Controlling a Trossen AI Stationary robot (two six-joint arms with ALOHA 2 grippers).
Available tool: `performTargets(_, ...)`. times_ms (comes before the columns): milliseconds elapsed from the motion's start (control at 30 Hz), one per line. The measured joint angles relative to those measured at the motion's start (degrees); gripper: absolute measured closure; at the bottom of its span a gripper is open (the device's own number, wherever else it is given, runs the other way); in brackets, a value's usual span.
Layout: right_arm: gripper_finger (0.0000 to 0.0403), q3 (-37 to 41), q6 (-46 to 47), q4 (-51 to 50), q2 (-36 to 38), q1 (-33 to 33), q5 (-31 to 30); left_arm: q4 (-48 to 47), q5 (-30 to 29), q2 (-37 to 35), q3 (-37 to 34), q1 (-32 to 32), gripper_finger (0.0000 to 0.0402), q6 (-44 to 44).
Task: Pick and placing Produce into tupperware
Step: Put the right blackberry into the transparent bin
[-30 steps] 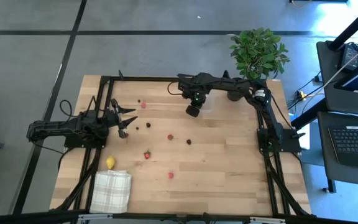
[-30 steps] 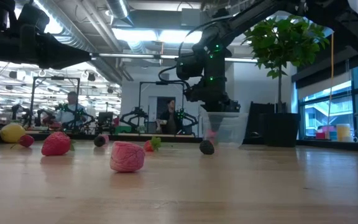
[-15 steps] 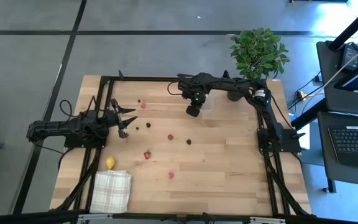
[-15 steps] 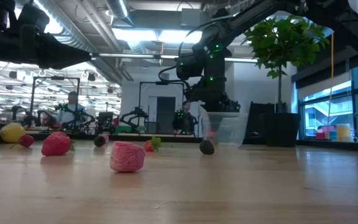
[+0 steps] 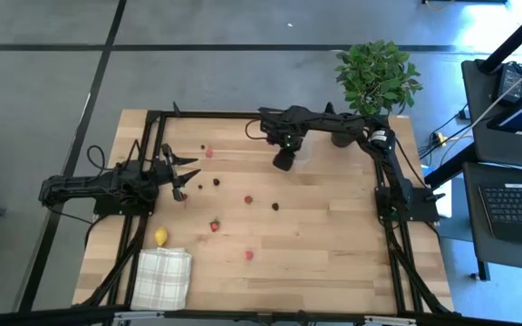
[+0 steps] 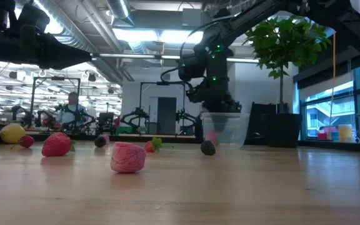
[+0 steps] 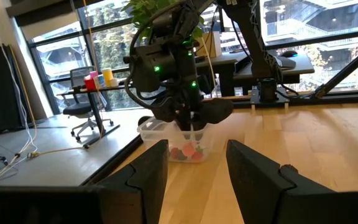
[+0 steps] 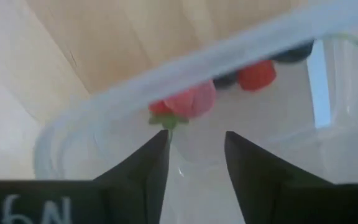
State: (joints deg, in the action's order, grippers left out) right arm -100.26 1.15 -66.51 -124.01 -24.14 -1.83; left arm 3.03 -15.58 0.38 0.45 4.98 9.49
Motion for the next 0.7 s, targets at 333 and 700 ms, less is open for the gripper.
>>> performTargets(333, 0.0228, -10.2, 0.1, -9.7, 0.0, 0.0, 0.0, 0.0, 0.0, 0.0, 0.0, 0.0, 0.0244, 0.0)
performTargets(700, 0.023, -26.0, -4.2, -13.9, 3.1, 6.3, 0.0, 0.0, 0.0, 0.0, 0.0, 0.0, 0.0244, 0.1)
